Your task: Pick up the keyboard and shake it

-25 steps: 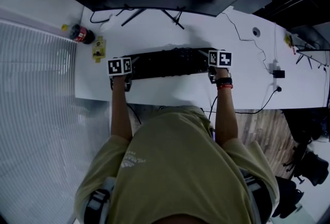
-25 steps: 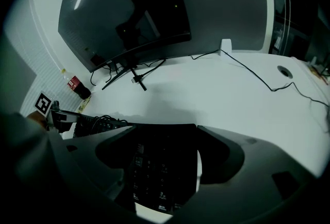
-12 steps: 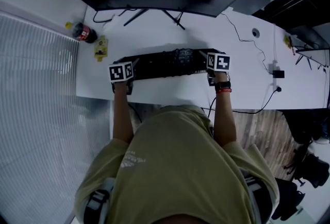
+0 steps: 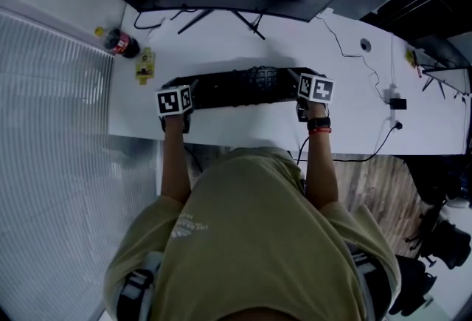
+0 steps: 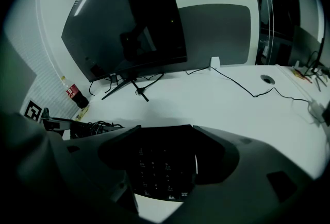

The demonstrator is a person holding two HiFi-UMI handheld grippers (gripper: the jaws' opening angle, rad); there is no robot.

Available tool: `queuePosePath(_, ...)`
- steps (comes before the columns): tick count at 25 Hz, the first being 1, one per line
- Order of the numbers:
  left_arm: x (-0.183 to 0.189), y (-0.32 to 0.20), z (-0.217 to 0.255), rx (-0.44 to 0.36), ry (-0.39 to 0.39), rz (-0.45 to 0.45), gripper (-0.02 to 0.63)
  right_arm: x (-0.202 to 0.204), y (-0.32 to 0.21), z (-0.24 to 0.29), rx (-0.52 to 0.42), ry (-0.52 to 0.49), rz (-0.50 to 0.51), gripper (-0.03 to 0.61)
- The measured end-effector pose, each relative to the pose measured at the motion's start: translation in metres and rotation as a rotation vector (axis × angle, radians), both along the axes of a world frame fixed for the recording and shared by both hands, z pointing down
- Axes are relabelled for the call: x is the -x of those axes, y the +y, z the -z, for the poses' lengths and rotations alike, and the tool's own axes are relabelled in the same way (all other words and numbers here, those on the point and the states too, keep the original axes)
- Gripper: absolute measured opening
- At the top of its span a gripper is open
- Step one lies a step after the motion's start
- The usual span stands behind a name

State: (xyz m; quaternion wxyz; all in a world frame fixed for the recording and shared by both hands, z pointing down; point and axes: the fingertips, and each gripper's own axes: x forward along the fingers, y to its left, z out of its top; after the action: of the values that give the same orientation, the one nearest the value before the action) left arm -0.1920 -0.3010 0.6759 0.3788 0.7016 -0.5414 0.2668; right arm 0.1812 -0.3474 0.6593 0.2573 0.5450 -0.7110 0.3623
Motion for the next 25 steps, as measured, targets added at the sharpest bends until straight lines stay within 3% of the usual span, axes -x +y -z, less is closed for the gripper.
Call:
queuePosePath(11,0.008,-0.024,0.031,-0.099,-0.058,-0.002,0.290,0.008,-0.015,0.027,-0.089,-0.039,0.001,0.321)
queuePosePath(19,0.013,-0.043,0.036,-0.140,-0.058,0.001,0.287,0.017,-0.036,0.043,-0.168,-0.027,0.032,0.321)
queuePosePath(25,0.012,-0.074,0.045,-0.215,-0.053,-0.027,0.268,0.013,-0.066,0.057,-0.303,-0.017,0.026,0.321)
